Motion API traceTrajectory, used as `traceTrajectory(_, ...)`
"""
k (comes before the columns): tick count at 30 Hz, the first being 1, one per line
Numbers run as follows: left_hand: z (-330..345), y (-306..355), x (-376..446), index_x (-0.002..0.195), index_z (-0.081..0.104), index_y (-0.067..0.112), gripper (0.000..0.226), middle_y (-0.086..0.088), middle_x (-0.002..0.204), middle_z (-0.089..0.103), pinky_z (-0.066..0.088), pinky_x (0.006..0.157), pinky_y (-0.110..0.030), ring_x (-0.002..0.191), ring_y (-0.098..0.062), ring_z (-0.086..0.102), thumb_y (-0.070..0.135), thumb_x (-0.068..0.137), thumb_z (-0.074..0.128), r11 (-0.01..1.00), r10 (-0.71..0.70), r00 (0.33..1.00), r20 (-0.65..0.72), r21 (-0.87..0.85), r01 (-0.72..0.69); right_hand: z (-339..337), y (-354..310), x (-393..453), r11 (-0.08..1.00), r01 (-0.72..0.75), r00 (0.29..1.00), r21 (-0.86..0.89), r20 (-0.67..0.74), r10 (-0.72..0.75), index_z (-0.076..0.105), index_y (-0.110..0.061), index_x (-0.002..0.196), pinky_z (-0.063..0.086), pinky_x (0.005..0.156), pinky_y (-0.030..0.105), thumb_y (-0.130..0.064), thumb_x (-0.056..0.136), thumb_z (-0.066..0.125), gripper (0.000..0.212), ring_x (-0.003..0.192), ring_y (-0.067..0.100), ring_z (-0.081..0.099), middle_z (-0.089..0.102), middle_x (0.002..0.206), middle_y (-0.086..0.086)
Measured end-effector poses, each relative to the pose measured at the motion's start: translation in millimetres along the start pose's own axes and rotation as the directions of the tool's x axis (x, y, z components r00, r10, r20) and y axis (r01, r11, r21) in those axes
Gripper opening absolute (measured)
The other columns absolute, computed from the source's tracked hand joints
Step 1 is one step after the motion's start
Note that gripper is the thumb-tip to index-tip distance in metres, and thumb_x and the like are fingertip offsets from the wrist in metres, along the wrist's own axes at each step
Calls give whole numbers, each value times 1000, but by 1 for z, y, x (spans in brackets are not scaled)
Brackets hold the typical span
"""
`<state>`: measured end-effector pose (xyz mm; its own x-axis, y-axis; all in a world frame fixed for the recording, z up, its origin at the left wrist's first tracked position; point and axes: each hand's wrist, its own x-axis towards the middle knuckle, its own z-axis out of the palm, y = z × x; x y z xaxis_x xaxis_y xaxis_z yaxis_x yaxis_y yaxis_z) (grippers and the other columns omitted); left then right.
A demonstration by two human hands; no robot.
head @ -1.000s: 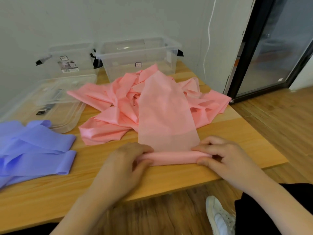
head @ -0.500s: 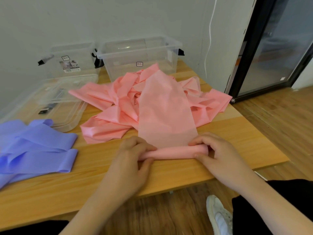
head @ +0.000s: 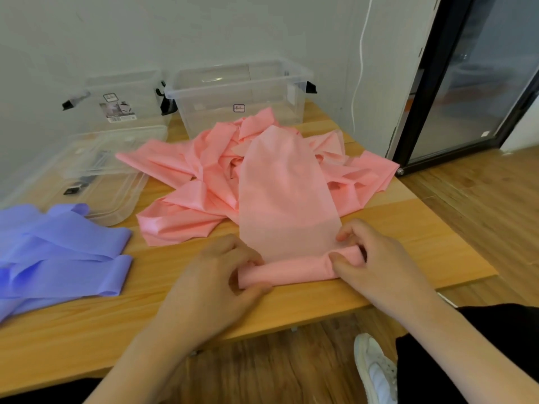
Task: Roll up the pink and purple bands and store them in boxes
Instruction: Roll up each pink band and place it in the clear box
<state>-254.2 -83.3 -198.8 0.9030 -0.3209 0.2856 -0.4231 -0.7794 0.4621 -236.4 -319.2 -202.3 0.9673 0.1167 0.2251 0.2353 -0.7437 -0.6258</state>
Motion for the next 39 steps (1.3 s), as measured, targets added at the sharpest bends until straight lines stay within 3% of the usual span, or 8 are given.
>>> traceTrajectory(5,5,-1,4,82,68,22,30,14,77,59,31,75,0,79,-2,47,43,77,48,999,19,997,-76,46,-16,-8,6,3,985,162,986,63,35,-165,61,-29,83,35,72,7,-27,77,68,10,86,-1,51,56,86,-17)
traceTrajectory(8,6,1,5,82,66,22,30,10,74,62,32,71,0,74,-5,48,42,78,44,999,-18,994,-109,34,22,-12,6,1,978,163,977,130,115,-178,61,-40,87,35,77,5,-19,76,72,26,93,-4,53,60,91,-23)
traceTrajectory(15,12,6,3,79,51,22,31,4,63,54,37,55,-33,60,-18,52,43,82,29,984,-66,996,-65,159,75,-6,8,-1,987,72,997,144,28,-76,53,-31,78,37,59,13,-21,90,53,16,70,-1,52,57,66,-13)
traceTrajectory(23,11,7,0,88,63,23,29,11,83,59,36,73,-15,80,-2,48,47,77,53,992,94,996,6,84,-94,-1,11,-3,995,99,995,5,-31,-99,51,-30,79,35,60,12,-37,81,55,8,72,0,49,55,75,-11)
traceTrajectory(27,10,9,6,86,67,20,33,10,79,65,31,70,3,80,-3,52,43,78,45,999,18,999,-28,-34,-19,-11,13,-1,977,202,975,73,80,-208,56,-34,81,35,73,10,-36,79,66,10,88,0,50,54,85,-17)
traceTrajectory(31,10,6,4,97,64,26,35,13,91,62,35,75,-5,85,-1,52,48,78,45,999,32,999,-22,-13,-32,-12,13,-1,974,206,969,96,116,-216,54,-44,86,35,76,7,-20,81,66,28,92,-3,52,58,89,-23)
traceTrajectory(37,11,8,2,101,60,30,28,17,88,57,34,72,-5,78,0,50,44,79,51,1000,-13,999,-33,-12,13,-6,12,1,984,176,978,34,106,-178,55,-38,97,33,80,8,-31,88,55,12,95,-3,46,52,98,-21)
traceTrajectory(39,9,11,2,103,48,36,20,21,84,53,34,69,-2,69,6,49,33,85,56,997,-50,997,-55,-59,47,-6,14,0,981,190,961,-36,209,-179,45,-43,114,29,90,11,-41,79,64,39,104,-5,36,41,109,-23)
